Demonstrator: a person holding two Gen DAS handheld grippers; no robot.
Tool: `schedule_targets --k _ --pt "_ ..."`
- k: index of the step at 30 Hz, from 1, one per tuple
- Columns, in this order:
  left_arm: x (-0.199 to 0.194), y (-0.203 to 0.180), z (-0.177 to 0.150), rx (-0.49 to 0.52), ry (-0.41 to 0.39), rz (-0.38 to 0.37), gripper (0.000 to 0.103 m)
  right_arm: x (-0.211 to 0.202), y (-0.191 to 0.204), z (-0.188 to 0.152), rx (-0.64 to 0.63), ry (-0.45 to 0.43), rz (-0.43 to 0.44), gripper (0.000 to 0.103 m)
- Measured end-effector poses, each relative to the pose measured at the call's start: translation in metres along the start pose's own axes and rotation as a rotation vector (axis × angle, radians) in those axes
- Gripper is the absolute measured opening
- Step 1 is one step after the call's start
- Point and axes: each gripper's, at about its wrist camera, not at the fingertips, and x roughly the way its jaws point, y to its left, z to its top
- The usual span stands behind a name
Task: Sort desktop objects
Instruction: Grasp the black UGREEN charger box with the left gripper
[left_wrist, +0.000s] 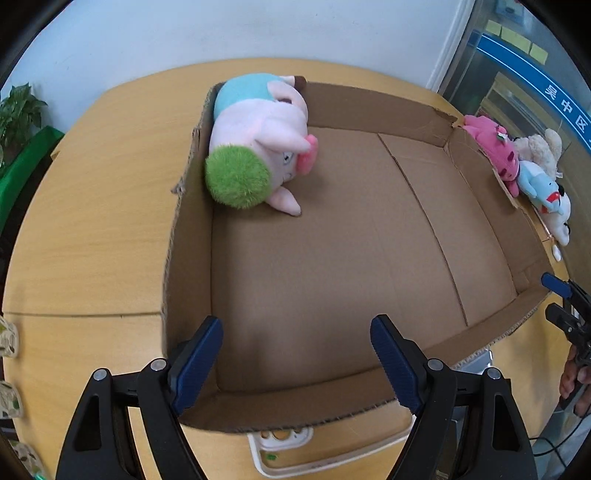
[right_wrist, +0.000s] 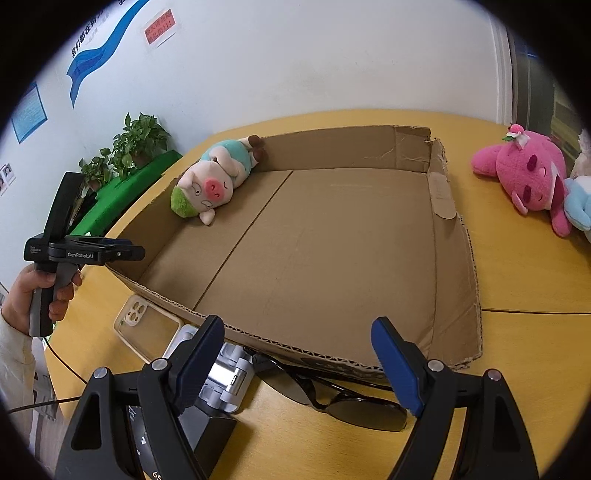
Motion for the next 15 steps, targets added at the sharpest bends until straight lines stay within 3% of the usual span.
schedule_targets --k 4,8,12,15 --pt "-0.003 -0.002 -0.003 0.001 -0.009 0.004 0.082 -0.003 -0.003 -0.001 -0.023 -0.002 -0.032 0.082" --pt "-0.026 -0.007 -0.007 0.001 -0.090 0.014 0.082 -0.014 -0.004 -0.001 -0.021 -0.016 -0.032 0.082" --pt "-0.068 -0.025 -0.027 0.051 -0.178 -0.043 0.082 -0.045 0.011 -0.009 -0.070 -0.066 0.052 0.082" --pt "-0.084 -0.042 -0.050 0.104 -0.194 -0.073 0.082 -0.063 0.029 -0.028 -0.133 -0.060 0.150 0.082"
